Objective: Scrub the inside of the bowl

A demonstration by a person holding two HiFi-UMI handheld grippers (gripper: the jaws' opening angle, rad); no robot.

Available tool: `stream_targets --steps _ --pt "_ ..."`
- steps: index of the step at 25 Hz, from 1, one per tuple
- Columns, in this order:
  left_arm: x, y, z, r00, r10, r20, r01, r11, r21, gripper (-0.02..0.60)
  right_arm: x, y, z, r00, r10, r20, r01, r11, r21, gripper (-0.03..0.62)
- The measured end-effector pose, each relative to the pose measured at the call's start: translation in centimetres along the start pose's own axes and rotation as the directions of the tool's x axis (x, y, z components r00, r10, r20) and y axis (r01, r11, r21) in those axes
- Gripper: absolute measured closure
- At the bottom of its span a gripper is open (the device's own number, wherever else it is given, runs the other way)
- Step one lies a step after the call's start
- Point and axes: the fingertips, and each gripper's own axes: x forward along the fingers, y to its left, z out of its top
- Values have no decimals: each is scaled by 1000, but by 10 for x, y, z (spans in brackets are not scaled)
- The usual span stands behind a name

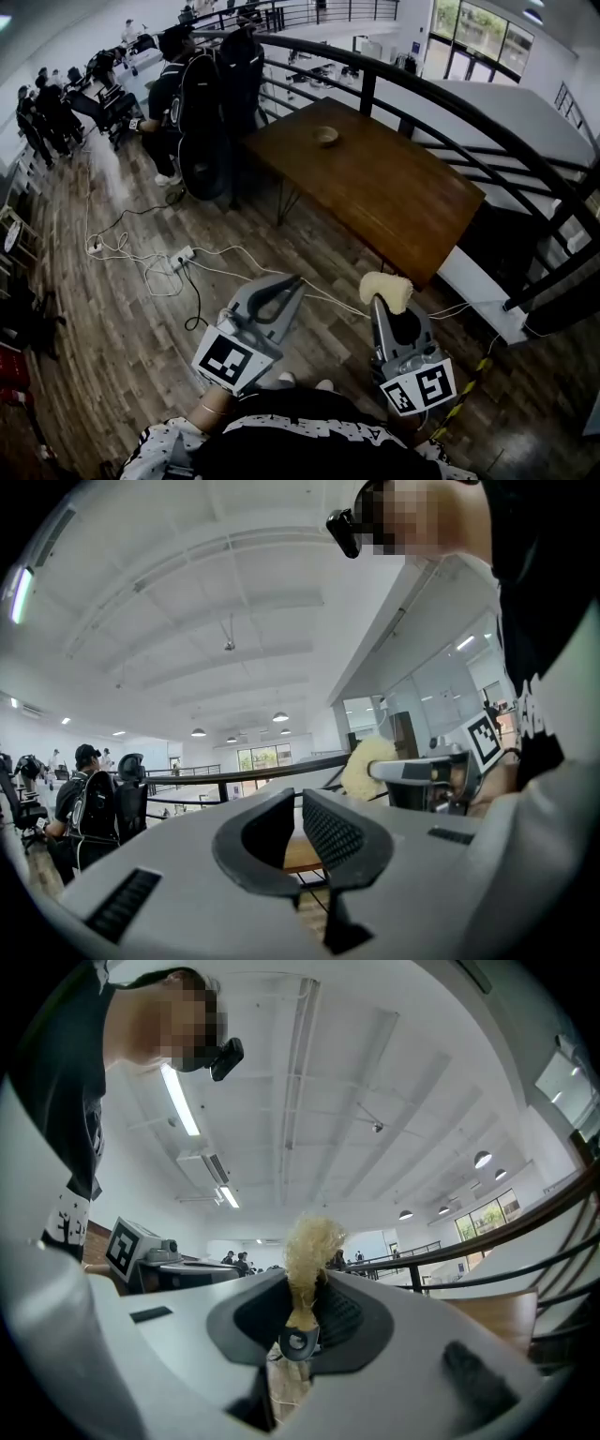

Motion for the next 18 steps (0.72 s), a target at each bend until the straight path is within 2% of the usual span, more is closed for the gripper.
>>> stream_targets --steps 7,14,18 --pt "14 -17 -4 1000 18 -20 -18 1000 15 565 -5 -21 -8 1000 23 -11 -23 999 22 533" --pt "7 -4 -17 995 79 -60 -83 995 -63 565 4 -18 -20 997 72 -34 -70 996 54 533" --pt "15 11 -18 995 82 -55 -86 993 -82 565 14 -23 -20 997 67 -42 -66 997 37 533"
